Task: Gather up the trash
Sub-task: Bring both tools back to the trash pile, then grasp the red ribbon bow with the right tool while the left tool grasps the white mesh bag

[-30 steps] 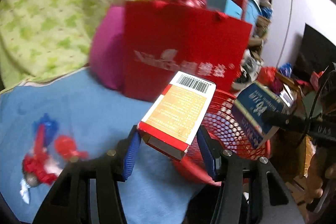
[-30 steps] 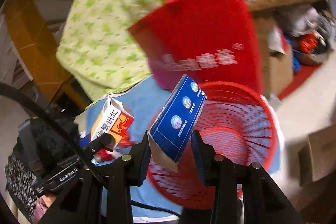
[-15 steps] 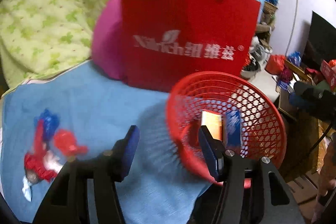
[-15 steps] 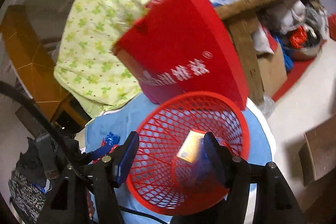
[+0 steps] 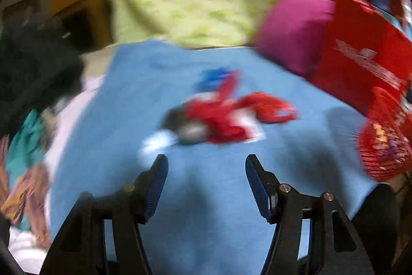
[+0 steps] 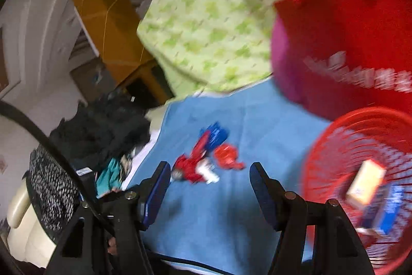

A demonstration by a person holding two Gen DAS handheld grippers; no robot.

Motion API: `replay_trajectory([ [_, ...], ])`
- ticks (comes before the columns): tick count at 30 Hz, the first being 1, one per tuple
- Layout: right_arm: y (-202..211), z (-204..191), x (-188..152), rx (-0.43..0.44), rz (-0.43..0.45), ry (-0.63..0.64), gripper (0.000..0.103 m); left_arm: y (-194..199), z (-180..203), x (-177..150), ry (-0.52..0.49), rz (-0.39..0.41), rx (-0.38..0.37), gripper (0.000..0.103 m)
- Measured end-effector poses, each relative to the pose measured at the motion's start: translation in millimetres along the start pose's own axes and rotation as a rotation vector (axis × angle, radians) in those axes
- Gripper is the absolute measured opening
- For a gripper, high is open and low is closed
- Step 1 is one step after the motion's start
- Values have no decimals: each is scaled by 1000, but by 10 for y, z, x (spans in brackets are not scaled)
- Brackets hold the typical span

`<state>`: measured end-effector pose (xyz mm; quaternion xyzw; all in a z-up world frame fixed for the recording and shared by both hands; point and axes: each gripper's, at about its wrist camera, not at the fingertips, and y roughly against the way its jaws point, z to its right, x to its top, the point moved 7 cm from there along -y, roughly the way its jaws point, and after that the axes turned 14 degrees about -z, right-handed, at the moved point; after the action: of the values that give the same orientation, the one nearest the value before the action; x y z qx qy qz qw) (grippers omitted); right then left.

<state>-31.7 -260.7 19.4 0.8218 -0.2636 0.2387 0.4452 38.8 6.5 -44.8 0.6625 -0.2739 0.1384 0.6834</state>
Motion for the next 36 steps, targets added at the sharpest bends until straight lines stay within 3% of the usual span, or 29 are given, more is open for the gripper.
replay_trajectory([
  [4, -546, -176, -63, 57, -111, -11, 68, -132, -633, -119, 100, -13, 40, 63],
  [8, -1066, -273, -74, 97, -211, -23, 68, -324, -873, -131, 135, -38, 35, 63],
  [16, -1998, -675, 93, 79, -288, 127, 67, -751, -818, 45, 150, -75, -66, 63],
  [23, -2668, -668, 260, -26, -334, 234, 46, -986, -791, 184, 146, -104, -137, 63],
  [28, -3107, -543, 268, -76, -401, 223, 42, -1232, -743, 289, 114, -145, -149, 62],
  [31, -3262, -459, 234, -92, -429, 195, 33, -1432, -710, 326, 108, -204, -171, 51],
  [33, -3238, -425, 233, -74, -415, 174, 30, -1529, -697, 322, 108, -233, -177, 29],
  [36, -3082, -415, 235, -51, -385, 158, 28, -1468, -680, 326, 108, -204, -180, 24],
])
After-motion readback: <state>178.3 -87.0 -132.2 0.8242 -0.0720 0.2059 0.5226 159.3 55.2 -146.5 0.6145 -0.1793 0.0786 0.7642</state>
